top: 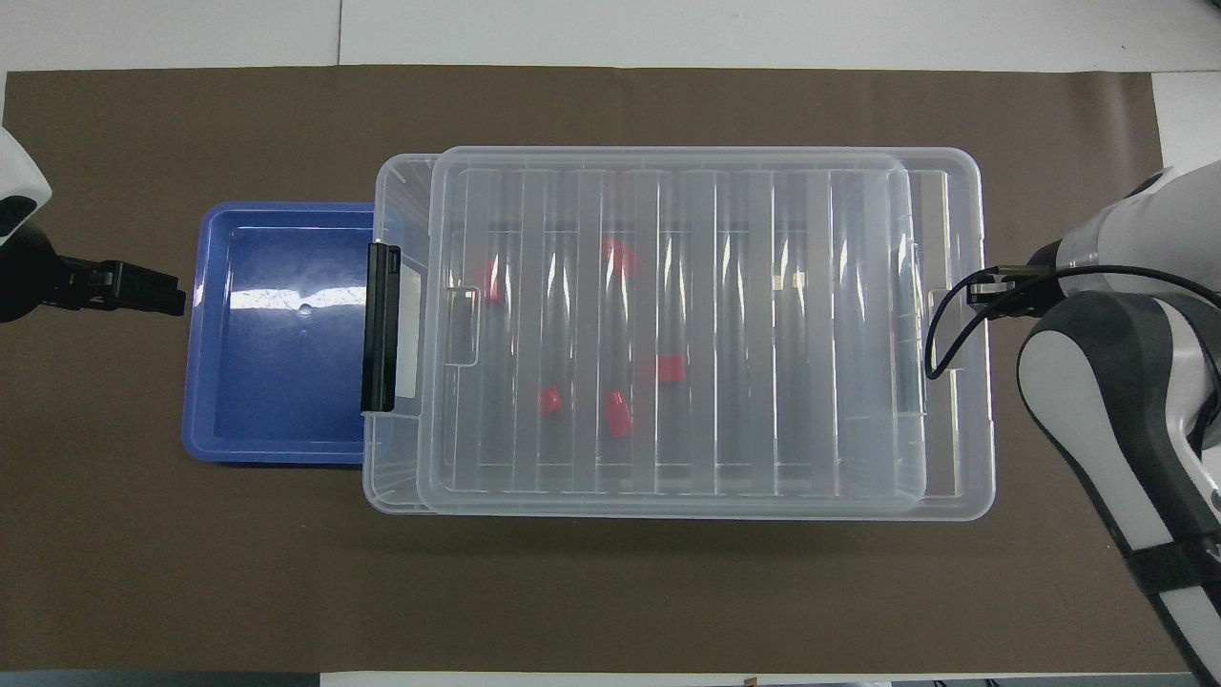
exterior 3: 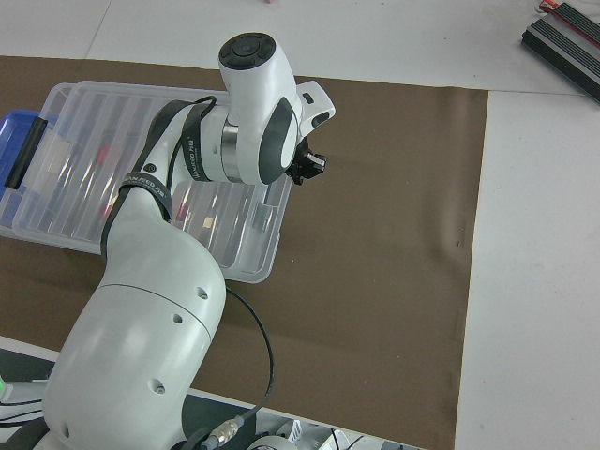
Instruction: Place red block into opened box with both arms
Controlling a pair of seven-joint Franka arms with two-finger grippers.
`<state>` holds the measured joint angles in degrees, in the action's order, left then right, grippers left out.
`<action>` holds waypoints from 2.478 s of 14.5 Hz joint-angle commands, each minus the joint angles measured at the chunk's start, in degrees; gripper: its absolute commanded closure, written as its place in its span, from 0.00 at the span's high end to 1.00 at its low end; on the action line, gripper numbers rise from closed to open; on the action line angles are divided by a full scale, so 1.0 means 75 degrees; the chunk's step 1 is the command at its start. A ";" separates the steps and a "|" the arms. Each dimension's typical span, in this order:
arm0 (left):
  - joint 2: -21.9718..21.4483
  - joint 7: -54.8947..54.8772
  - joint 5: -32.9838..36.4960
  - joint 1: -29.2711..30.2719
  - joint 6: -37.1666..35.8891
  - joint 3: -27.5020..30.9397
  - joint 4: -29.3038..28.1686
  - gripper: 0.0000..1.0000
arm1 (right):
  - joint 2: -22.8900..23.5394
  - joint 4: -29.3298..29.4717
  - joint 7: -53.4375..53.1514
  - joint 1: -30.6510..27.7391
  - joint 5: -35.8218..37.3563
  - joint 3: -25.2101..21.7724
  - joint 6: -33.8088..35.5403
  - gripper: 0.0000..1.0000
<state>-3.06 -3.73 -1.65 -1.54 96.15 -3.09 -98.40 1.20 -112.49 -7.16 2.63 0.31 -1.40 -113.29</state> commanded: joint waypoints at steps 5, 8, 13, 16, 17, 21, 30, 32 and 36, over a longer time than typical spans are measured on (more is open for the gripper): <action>0.0242 -0.0218 0.0314 0.0100 -0.0385 -0.0056 0.0568 1.00 | -0.0231 -0.0247 -0.0896 0.0470 -0.0042 0.0011 -0.0094 0.00; 0.0385 -0.0218 0.0279 0.0112 -0.0539 -0.0056 0.0851 1.00 | -0.0231 -0.0259 -0.0896 0.0470 -0.0042 0.0011 -0.0094 0.00; 0.0267 -0.0183 0.0279 0.0112 -0.0480 -0.0044 0.0534 1.00 | -0.0207 -0.0119 -0.0873 0.0458 -0.0042 0.0011 0.0069 0.00; 0.0221 -0.0159 0.0279 0.0089 -0.0480 -0.0056 0.0546 1.00 | -0.0113 0.0805 -0.0861 0.0365 -0.0042 0.0011 0.1086 0.00; 0.0197 -0.0159 0.0279 0.0089 -0.0491 -0.0056 0.0546 1.00 | -0.0125 0.1086 -0.0850 0.0353 -0.0042 -0.0012 0.1449 0.00; 0.0197 -0.0159 0.0279 0.0100 -0.0492 -0.0056 0.0546 1.00 | -0.0149 0.2633 -0.0172 0.0119 -0.0100 -0.0094 0.3194 0.18; 0.0197 -0.0159 0.0279 0.0100 -0.0492 -0.0056 0.0546 1.00 | -0.0348 0.2765 0.0580 -0.0479 -0.0054 -0.0094 0.3891 1.00; 0.0197 -0.0159 0.0279 0.0100 -0.0492 -0.0056 0.0534 1.00 | -0.0359 0.2695 0.0580 -0.0655 -0.0100 -0.0082 0.3832 1.00; 0.0197 -0.0159 0.0279 0.0100 -0.0492 -0.0056 0.0546 1.00 | -0.0452 0.2461 0.0592 -0.0702 -0.0042 -0.0187 0.3493 1.00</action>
<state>-0.99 -4.53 -0.39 -1.24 93.58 -3.17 -94.51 -1.43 -92.38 -3.88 -1.74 0.25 -2.51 -85.46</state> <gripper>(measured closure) 0.000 0.000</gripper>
